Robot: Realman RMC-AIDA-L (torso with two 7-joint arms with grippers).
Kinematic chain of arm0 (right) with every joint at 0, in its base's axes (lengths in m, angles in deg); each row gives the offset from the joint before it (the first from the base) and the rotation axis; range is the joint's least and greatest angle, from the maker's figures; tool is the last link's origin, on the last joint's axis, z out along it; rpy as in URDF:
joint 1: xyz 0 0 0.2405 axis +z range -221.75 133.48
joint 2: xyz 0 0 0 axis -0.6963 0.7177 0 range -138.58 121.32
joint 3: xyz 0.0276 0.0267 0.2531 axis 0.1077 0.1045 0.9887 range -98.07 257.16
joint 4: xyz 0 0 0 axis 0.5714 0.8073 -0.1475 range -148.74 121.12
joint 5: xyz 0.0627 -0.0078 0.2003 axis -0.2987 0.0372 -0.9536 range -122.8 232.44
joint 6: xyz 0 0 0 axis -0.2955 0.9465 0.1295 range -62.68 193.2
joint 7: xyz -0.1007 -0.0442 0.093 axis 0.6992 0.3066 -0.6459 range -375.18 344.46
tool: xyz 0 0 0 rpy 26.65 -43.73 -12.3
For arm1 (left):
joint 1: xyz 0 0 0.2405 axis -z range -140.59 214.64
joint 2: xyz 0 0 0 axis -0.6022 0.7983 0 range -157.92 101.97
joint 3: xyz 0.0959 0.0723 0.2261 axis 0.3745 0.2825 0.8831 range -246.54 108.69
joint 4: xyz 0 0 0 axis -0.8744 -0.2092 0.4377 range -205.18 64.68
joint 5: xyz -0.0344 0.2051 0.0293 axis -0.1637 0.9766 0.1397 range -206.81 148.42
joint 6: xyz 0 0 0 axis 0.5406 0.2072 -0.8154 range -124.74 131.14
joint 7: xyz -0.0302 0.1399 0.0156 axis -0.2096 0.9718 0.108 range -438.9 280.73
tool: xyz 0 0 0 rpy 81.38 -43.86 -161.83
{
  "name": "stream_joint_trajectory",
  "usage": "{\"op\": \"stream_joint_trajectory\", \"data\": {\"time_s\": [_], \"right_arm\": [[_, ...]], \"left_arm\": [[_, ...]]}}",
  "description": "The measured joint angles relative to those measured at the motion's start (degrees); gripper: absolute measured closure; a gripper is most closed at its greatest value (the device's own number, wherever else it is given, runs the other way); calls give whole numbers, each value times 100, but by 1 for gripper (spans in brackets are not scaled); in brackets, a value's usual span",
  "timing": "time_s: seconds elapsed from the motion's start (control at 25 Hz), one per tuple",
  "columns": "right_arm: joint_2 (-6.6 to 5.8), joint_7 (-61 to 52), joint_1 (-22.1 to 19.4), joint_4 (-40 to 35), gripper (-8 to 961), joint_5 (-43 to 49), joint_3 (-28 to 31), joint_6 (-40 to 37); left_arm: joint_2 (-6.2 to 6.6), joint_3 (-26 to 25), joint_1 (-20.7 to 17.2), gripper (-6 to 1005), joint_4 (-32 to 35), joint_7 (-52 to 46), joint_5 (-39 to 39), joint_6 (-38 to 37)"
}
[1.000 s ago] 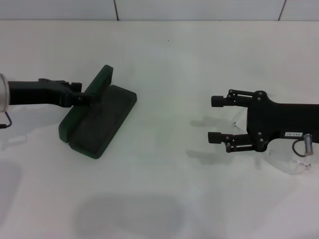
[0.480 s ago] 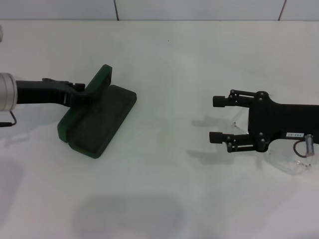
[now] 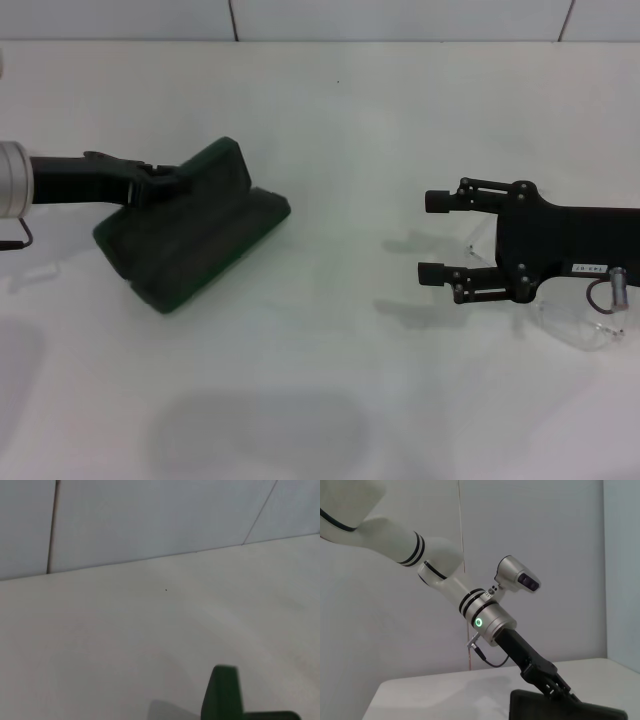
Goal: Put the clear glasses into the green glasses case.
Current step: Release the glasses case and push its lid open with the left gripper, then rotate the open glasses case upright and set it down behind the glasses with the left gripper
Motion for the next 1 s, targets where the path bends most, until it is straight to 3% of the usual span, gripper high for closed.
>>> {"op": "stream_joint_trajectory", "data": {"time_s": [0.28,0.6,1.0], "right_arm": [[5,0,-8,1,142,0,0,3],[22,0,-48,-50,142,0,-1,-11],[-46,397,-265,-262,143,904,0,-602]], "left_arm": [[10,0,4,804,74,42,-1,23],[28,0,73,802,73,54,0,-23],[23,1,650,799,369,767,61,-254]]}}
